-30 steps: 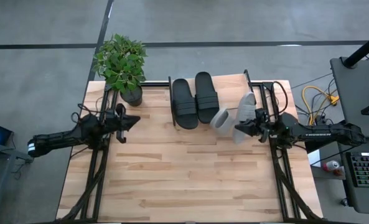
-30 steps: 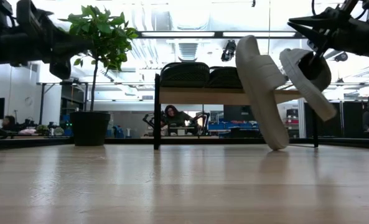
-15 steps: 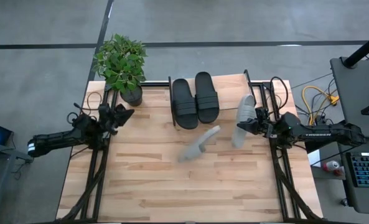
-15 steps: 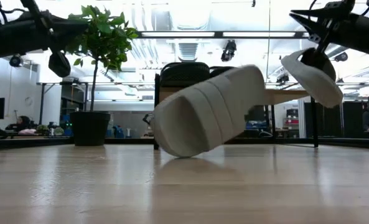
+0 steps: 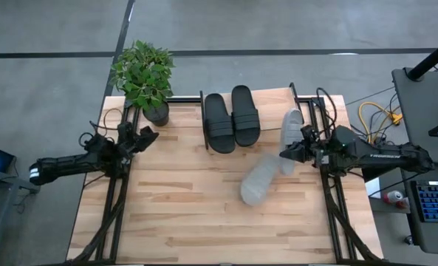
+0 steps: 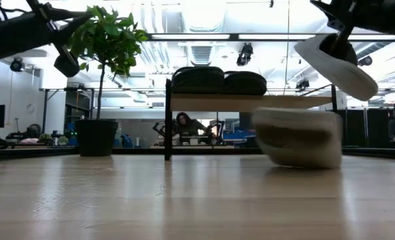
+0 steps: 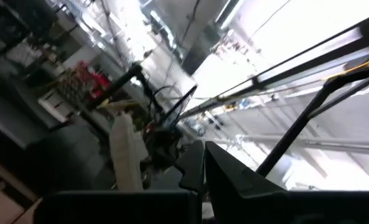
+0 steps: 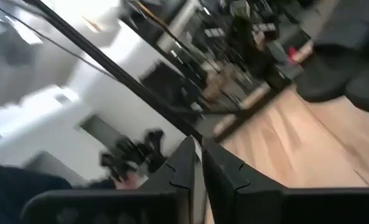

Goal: Pick and place slides into the shelf
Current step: Put the right gray slide on the shelf

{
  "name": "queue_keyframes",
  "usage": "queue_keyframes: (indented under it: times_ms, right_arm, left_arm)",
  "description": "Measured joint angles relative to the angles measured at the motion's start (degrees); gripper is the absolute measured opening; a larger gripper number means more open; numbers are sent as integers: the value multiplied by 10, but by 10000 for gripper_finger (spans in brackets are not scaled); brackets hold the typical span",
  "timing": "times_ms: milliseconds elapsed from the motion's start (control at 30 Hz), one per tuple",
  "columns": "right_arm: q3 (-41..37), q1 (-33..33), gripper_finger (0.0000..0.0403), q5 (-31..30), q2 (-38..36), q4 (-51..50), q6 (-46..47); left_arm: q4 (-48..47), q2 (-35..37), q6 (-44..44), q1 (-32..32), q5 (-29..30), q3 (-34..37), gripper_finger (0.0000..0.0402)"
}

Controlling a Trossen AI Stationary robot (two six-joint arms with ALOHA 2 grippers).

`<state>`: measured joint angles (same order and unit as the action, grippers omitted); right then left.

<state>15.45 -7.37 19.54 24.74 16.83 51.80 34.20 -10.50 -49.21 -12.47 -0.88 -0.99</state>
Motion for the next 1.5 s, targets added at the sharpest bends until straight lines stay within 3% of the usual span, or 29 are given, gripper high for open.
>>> queue_keyframes:
  times_ms: [267, 433, 667, 900, 1000, 1233, 1500]
  right_arm:
    - [91, 2, 86, 4, 11, -108, -29]
    - [125, 7, 134, 5, 29, -167, -25]
    - [159, 17, 181, 21, 82, -164, 29]
    - [199, 58, 191, 84, 133, -141, 53]
    - [221, 78, 191, 97, 143, -121, 69]
    - [267, 112, 192, 95, 147, -118, 101]
    - [275, 131, 189, 87, 147, -139, 153]
  left_arm:
    - [-1, -94, -25, 0, -14, -68, 12]
    - [1, -175, -28, 0, -34, -132, 53]
    - [29, -311, -5, 0, -98, -253, 111]
    - [33, -419, 6, 0, -226, -379, 140]
    - [30, -444, 14, 0, -255, -416, 142]
    - [31, -463, 46, 1, -271, -464, 142]
    - [29, -460, 73, 2, -276, -460, 142]
